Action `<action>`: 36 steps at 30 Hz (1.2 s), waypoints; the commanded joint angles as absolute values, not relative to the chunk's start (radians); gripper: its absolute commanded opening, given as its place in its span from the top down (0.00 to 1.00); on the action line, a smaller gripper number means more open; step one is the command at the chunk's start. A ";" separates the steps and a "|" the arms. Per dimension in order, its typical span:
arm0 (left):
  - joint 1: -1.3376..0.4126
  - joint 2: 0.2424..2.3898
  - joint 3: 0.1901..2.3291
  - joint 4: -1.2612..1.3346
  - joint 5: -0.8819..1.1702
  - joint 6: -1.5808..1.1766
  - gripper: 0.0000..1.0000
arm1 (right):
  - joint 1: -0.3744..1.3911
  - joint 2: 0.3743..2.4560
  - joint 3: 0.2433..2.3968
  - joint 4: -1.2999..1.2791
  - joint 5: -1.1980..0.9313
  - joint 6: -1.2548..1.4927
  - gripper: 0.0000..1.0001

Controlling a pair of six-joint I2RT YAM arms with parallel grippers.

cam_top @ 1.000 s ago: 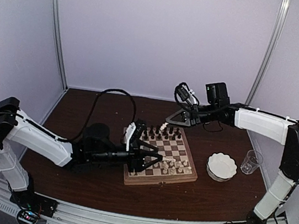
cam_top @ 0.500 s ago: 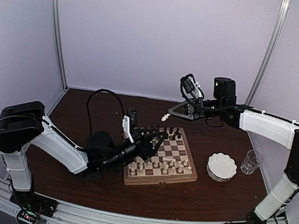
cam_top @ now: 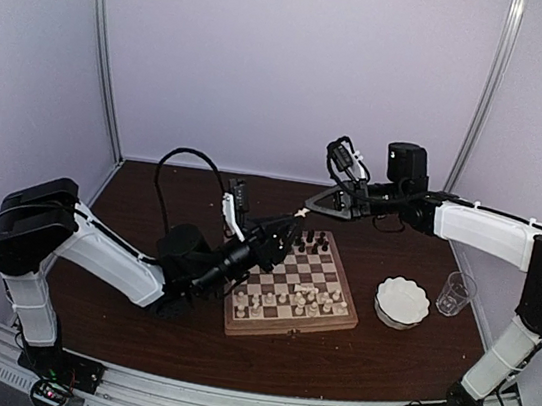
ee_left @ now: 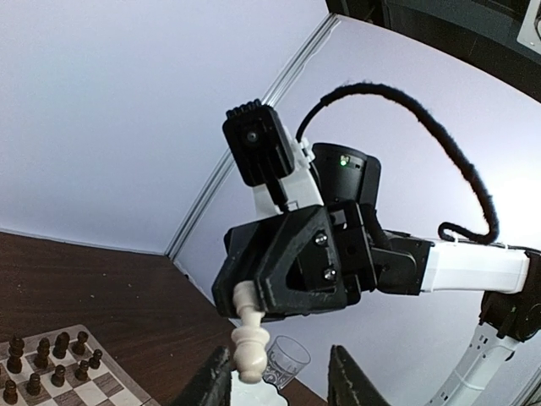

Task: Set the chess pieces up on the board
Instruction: Pass from the right arm to the left

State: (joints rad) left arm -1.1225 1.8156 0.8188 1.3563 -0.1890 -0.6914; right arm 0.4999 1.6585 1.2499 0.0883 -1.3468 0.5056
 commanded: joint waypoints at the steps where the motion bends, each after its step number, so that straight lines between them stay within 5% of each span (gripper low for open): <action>1: -1.107 1.817 0.853 1.413 -0.153 -0.711 0.63 | 0.501 1.617 1.236 0.127 -1.359 0.515 0.87; 7: -1.100 1.831 0.862 1.413 -0.138 -0.736 0.77 | 0.501 1.613 1.233 0.131 -1.359 0.518 0.87; 22: -1.093 1.872 0.885 1.413 -0.135 -0.796 0.75 | 0.500 1.602 1.221 0.168 -1.359 0.547 0.87; 36: -1.083 1.850 0.866 1.413 -0.121 -0.786 0.93 | 0.499 1.600 1.215 0.139 -1.355 0.507 0.86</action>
State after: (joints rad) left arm -1.0988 1.8664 0.8623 1.3636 -0.1360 -0.7940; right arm 0.4995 1.6375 1.2213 0.1349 -1.3487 0.5282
